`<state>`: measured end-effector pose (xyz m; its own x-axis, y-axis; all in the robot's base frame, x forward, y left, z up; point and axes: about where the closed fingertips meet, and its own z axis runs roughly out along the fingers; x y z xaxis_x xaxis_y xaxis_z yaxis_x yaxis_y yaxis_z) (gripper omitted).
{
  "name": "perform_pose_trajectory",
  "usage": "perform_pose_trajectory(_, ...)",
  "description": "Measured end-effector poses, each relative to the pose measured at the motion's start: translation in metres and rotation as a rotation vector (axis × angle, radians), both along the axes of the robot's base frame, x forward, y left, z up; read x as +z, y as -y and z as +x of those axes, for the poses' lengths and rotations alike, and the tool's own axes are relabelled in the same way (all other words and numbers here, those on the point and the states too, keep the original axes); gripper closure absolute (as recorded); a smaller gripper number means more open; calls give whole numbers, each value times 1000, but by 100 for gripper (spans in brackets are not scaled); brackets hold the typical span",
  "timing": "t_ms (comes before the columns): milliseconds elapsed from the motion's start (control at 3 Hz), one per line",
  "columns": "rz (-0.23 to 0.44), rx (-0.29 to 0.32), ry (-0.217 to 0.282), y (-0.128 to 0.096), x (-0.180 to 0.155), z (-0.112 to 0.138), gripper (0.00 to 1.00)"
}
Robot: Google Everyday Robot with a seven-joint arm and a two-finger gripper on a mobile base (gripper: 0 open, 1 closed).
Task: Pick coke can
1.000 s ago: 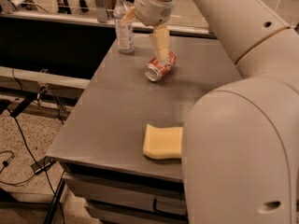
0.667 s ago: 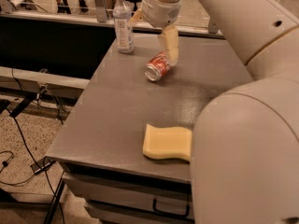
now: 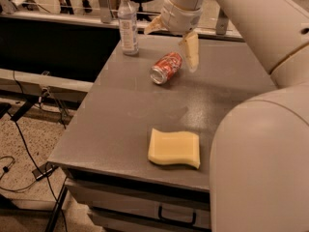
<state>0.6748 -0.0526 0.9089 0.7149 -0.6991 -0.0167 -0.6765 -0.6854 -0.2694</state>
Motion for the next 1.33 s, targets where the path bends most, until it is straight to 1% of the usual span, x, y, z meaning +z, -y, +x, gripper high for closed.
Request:
perform_pose_trajectory(333,-12,24,-43,5,-20,0,0)
perform_pose_trajectory(667,-13,48,-87,0,-43,1,0)
perform_pose_trajectory(1000,-9,38,-114,-2,-55,0,17)
perform_pose_trajectory(1333,0,26,-124,-7,-55,-2,41)
